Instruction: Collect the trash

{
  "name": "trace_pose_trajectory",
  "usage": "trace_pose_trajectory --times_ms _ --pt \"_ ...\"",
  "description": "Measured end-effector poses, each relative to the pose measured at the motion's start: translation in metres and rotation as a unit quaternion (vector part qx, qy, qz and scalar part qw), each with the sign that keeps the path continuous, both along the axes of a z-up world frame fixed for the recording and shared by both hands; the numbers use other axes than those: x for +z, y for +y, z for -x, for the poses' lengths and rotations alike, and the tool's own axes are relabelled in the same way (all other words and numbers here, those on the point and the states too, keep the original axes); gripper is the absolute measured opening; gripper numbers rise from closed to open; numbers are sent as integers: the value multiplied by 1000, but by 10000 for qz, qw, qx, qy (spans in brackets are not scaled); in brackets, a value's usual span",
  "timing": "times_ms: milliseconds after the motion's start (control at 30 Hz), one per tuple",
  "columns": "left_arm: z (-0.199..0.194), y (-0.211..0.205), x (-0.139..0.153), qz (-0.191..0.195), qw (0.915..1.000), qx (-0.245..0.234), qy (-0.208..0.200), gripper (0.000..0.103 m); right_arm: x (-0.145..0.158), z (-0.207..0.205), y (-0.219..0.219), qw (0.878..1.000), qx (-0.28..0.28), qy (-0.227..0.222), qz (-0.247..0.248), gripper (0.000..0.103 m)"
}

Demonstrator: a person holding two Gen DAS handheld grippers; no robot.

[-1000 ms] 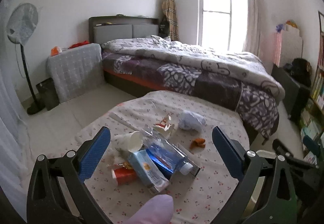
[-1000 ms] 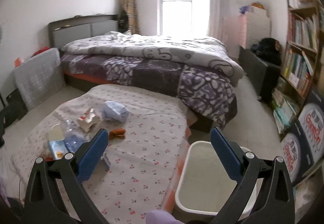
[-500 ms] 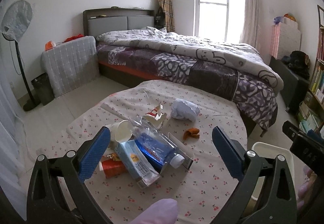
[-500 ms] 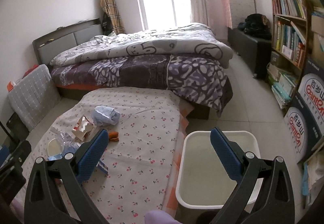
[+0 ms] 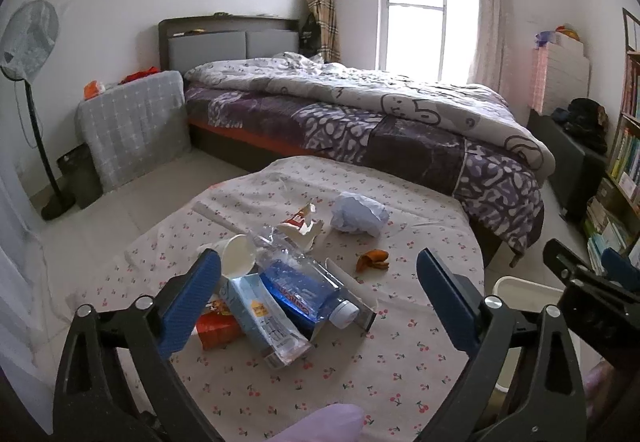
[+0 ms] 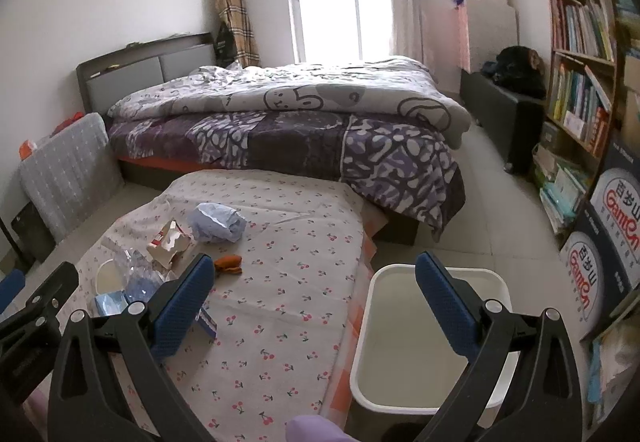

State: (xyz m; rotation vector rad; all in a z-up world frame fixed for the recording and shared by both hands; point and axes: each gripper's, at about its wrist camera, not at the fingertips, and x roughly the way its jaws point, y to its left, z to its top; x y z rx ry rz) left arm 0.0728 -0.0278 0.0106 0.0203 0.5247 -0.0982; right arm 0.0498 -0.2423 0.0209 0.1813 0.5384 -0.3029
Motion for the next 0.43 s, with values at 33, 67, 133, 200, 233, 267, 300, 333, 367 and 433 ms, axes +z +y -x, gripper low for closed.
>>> trace_pose_trajectory --times_ms 33,67,133,200,233,267,300,333,367,433 --pt "1 -1 0 0 10000 -2 -7 92 0 0 1 10000 4 -9 10 98" --pt "0 0 0 10 10000 -8 -3 92 0 0 1 10000 7 -17 22 98" --pt "0 0 0 23 10000 -13 28 92 0 0 3 10000 19 -19 50 98" --pt "0 1 0 25 10000 -11 37 93 0 0 5 10000 33 -19 82 98" --pt "1 1 1 14 10000 12 22 95 0 0 6 9999 38 -21 97 98" --pt "1 1 1 11 10000 32 5 96 0 0 7 9999 43 -23 108 98" --pt "1 2 2 15 10000 49 -10 96 0 0 7 9999 45 -30 108 98" --pt "1 3 2 37 10000 62 -10 96 0 0 8 9999 40 -33 104 98" --pt "2 4 2 63 10000 76 -4 96 0 0 8 9999 36 -40 99 98" --pt "1 5 2 83 9999 91 18 96 1 0 8 9999 34 -47 85 98"
